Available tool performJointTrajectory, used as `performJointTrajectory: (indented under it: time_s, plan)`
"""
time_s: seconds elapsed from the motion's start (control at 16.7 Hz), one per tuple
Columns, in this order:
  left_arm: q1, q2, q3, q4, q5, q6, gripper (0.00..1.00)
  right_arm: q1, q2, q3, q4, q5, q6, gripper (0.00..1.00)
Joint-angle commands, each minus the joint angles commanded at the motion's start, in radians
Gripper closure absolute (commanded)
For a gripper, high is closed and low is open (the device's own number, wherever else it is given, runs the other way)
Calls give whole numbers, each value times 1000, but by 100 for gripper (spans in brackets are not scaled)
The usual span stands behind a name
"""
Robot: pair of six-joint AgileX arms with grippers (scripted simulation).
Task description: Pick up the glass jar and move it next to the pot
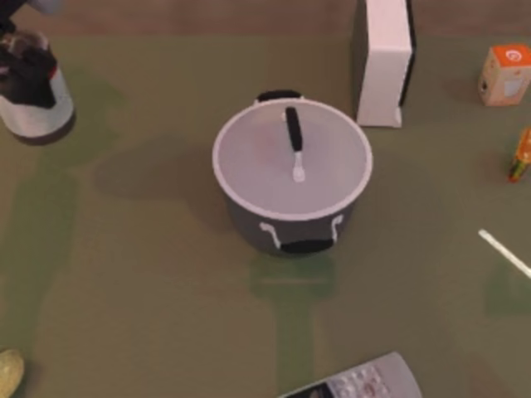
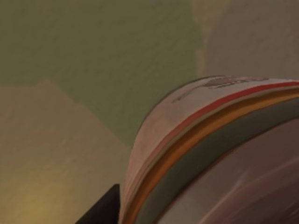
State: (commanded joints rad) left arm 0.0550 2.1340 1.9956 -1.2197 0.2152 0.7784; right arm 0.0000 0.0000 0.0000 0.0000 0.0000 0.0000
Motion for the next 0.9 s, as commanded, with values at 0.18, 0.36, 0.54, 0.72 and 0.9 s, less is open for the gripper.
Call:
performJointTrajectory:
  time_s: [0.18, 0.36, 0.54, 0.72, 0.9]
  plan:
    - [-7, 2, 1, -1, -1, 0, 100, 0, 0, 0, 0, 0, 0, 0]
    - [-29, -13, -31, 24, -22, -67, 100, 0, 0, 0, 0, 0, 0, 0]
    - [-83, -42, -106, 76, -67, -227, 100, 0, 0, 0, 0, 0, 0, 0]
    - [-158, -83, -210, 144, -124, -451, 100, 0, 0, 0, 0, 0, 0, 0]
    - [-239, -131, -324, 220, -186, -694, 100, 0, 0, 0, 0, 0, 0, 0]
